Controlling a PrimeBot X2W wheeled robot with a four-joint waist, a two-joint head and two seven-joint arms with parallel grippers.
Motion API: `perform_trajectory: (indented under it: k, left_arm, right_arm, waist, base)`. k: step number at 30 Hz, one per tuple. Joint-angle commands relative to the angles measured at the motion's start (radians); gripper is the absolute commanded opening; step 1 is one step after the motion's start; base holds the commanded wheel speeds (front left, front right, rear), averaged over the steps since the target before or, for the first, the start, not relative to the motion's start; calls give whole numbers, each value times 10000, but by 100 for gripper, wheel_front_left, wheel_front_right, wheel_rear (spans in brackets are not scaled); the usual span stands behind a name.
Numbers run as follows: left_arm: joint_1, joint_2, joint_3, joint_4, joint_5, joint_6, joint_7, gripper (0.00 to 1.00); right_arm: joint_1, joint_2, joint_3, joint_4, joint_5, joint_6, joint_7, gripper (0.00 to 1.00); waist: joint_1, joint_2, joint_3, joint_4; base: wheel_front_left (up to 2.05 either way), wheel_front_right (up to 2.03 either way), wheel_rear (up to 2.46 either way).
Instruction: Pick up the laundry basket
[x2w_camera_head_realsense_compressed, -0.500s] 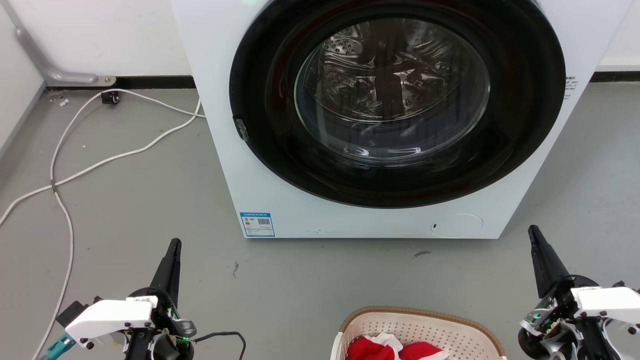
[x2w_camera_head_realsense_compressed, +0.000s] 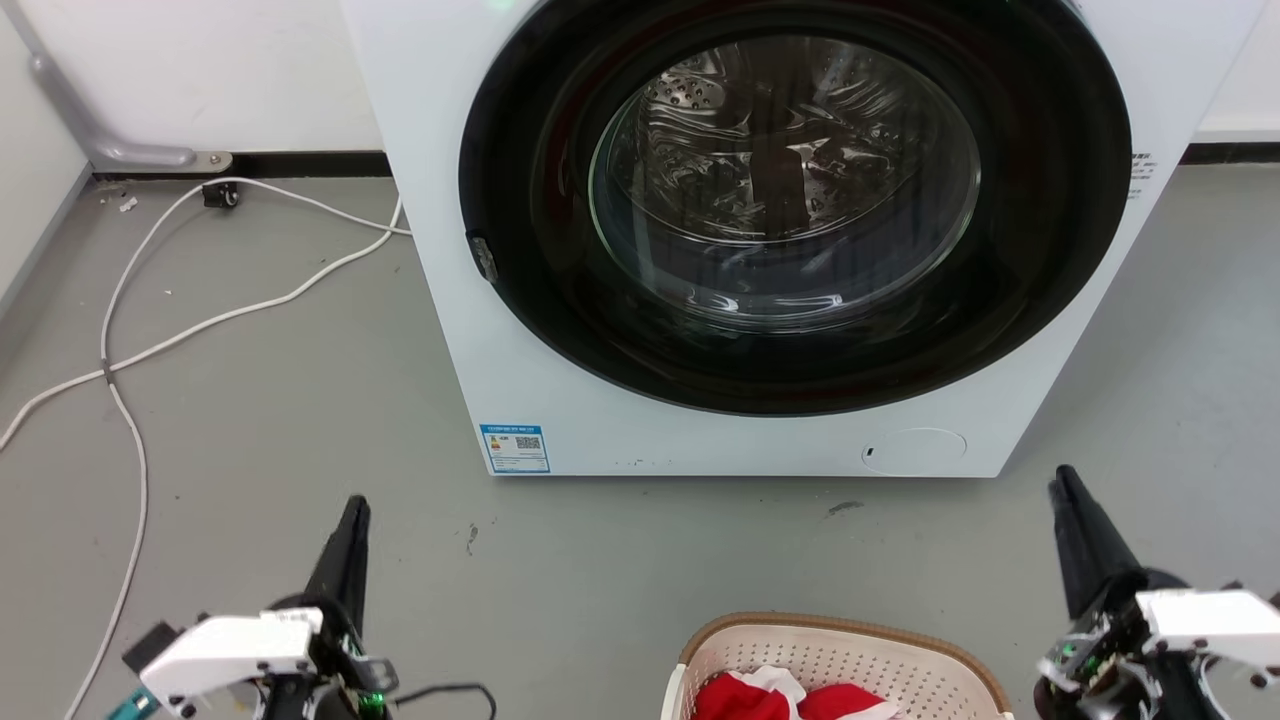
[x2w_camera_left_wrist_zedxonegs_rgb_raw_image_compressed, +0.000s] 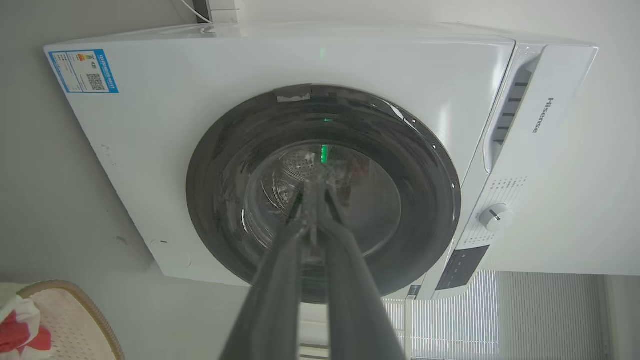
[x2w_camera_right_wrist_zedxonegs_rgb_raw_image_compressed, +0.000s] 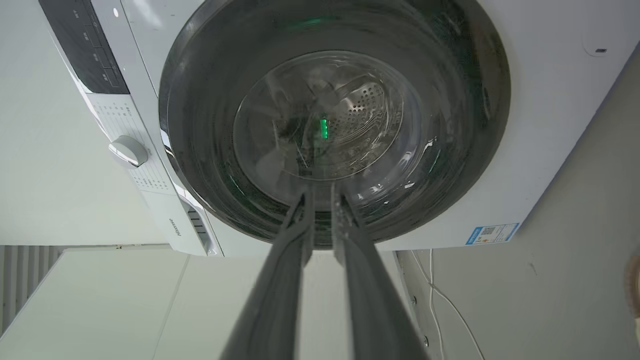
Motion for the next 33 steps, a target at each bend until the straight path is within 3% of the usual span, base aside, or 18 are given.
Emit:
perform_trajectory:
  k: [1, 14, 21, 33]
  left_arm:
    - [-73, 20, -31, -109, -30, -4, -61, 100]
    - [-68, 10, -318, -847, 301, -9, -693, 100]
    - [-91, 4, -498, -1091, 1955, -6, -992, 100]
    - [-57, -5, -977, -1384, 5136, 445, -1457, 100]
  right_arm:
    - [-62, -8, 16, -136, 28, 0, -54, 100]
    - [84, 10, 329, -965, -128, 0, -693, 100]
    - [148, -56, 448, -1115, -2102, 1, -990, 100]
    - [325, 26, 417, -1411, -5617, 1, -1456, 100]
  waist:
    - [-1, 0, -1, 0]
    - [-1, 0, 2, 6]
    - [-1, 0, 6, 6]
    - [-1, 0, 0, 10]
  base:
    - [0, 0, 0]
    - [0, 0, 0]
    - [0, 0, 0]
    - [0, 0, 0]
